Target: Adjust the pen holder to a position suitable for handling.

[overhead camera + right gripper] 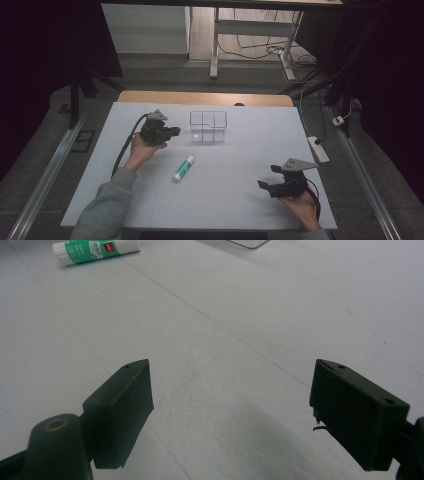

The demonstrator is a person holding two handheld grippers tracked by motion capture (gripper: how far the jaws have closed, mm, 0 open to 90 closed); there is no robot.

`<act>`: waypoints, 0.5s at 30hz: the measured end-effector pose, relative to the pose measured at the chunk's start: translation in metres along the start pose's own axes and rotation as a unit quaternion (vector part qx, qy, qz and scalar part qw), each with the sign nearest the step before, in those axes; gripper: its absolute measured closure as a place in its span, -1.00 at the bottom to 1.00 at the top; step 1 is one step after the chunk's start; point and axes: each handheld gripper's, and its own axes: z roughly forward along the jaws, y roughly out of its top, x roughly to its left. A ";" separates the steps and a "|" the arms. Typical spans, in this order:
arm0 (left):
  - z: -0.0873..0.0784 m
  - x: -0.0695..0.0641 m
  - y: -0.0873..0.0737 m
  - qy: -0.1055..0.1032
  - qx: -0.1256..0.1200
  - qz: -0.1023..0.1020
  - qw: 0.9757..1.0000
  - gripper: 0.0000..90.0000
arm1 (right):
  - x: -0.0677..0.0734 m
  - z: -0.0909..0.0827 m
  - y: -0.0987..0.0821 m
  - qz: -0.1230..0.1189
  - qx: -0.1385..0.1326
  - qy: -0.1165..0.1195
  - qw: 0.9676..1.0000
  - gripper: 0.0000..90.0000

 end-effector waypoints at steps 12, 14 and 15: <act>-0.028 -0.015 -0.004 -0.016 0.020 0.004 1.000 0.02 | -0.001 -0.001 0.001 0.000 -0.007 0.002 1.000 -0.62; -0.031 -0.016 -0.005 -0.023 0.034 0.003 0.999 -0.04 | -0.001 0.000 0.001 -0.002 -0.006 0.000 1.000 -0.62; -0.032 -0.017 -0.006 -0.025 0.041 0.004 0.999 -0.07 | -0.002 0.000 0.001 -0.003 -0.005 0.000 1.000 -0.62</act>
